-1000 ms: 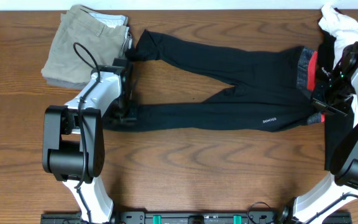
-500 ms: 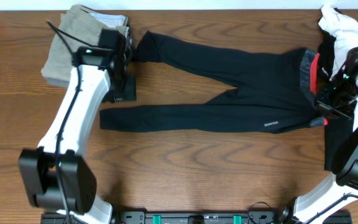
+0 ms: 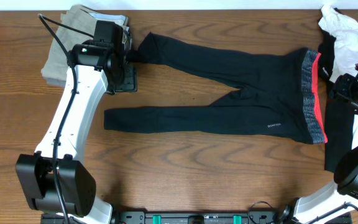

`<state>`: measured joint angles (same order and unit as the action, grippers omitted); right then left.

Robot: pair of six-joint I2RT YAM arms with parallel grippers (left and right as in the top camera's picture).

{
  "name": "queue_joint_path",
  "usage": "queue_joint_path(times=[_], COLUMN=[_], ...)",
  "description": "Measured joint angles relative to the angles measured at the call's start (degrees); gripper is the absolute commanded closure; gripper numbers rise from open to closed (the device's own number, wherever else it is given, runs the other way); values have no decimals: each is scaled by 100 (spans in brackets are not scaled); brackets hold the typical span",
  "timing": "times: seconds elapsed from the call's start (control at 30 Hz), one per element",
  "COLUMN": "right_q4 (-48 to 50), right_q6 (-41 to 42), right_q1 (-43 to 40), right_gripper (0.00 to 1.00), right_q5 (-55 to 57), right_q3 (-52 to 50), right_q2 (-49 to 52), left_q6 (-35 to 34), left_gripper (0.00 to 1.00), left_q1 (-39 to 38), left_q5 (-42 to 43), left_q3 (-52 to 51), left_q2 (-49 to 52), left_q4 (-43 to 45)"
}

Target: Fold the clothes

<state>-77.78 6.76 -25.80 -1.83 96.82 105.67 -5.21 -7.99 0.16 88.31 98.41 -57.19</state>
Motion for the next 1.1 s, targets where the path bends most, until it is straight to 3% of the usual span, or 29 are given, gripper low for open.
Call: queue_joint_path(times=[0.37,0.6,0.8,1.1], right_q4=[734,796,636,601], right_q6=[-501,-542,-555,-553], right_q1=[566,881,907,918], right_gripper=[31,31,31,31], right_q5=[-887,-981,-1001,-1003], right_q3=[247,249,251,251], right_q2=[2,2,0,2], left_q6=[442,1541,2455,2973], left_gripper=[26,22,13,11], left_q1=[-55,-391,-719,-791], left_q5=[485,527,195,-603], left_q3=[485,490,490,490], left_q2=[494,1357,1860,2446], left_q4=[1561,2090,2850,3626])
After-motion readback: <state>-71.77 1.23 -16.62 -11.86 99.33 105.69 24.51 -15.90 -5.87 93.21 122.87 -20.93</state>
